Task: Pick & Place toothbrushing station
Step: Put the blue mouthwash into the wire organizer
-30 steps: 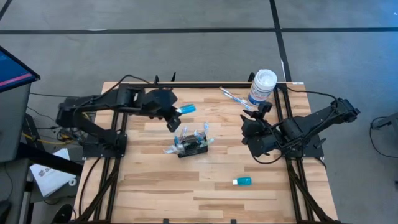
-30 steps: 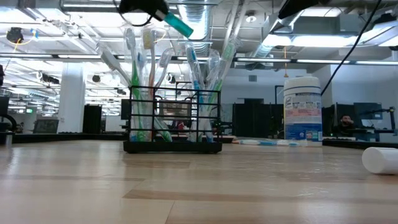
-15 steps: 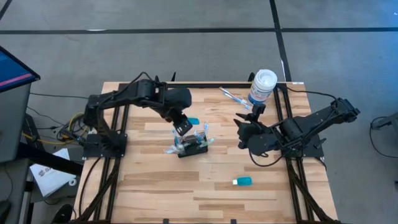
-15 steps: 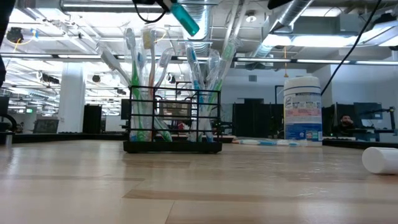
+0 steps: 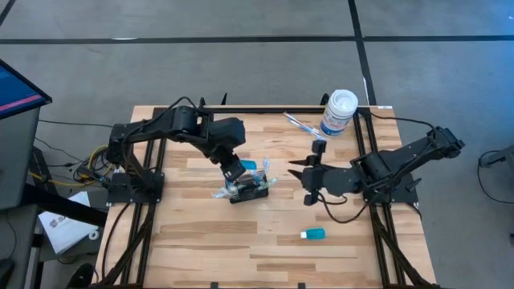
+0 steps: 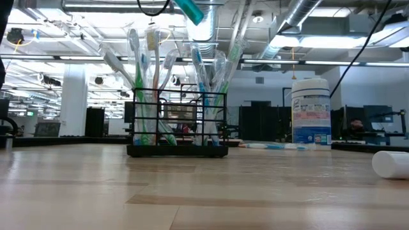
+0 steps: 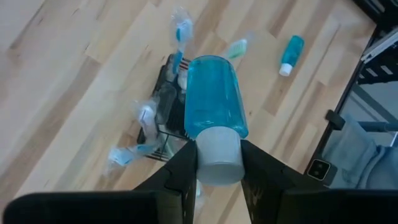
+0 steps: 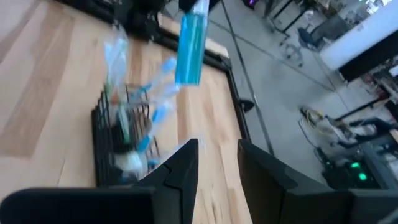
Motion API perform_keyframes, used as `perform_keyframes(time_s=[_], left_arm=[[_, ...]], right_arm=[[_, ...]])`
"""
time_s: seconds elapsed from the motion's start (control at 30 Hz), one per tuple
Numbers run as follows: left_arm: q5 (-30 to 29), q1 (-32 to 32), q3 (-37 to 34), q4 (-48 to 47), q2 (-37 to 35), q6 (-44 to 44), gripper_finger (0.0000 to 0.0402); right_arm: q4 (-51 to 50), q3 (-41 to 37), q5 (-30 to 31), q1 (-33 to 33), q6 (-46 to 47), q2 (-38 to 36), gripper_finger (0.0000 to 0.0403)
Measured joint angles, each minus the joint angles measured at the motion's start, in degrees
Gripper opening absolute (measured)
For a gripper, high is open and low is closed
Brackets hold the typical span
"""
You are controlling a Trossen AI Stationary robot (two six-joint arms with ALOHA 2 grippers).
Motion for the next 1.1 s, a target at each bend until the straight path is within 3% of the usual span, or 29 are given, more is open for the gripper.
perform_keyframes(time_s=[0.53,0.67,0.87,1.1], left_arm=[[-1.2,-0.2,0.0,0.6,0.0,0.4,0.0086],[-1.5,-0.3,0.0,0.6,0.0,0.6,0.0086],[-1.6,-0.3,0.0,1.0,0.0,0.6,0.0086],[-1.8,-0.5,0.0,1.1,0.0,0.8,0.0086]], right_arm=[[19.1,0.0,-3.2,-4.7,-12.0,12.4,0.0102],[19.6,0.0,-4.1,-5.3,-12.1,12.9,0.0102],[23.3,0.1,-10.0,-6.9,-12.2,13.7,0.0102],[25.3,0.0,-10.8,-8.9,-14.9,15.8,0.0111]])
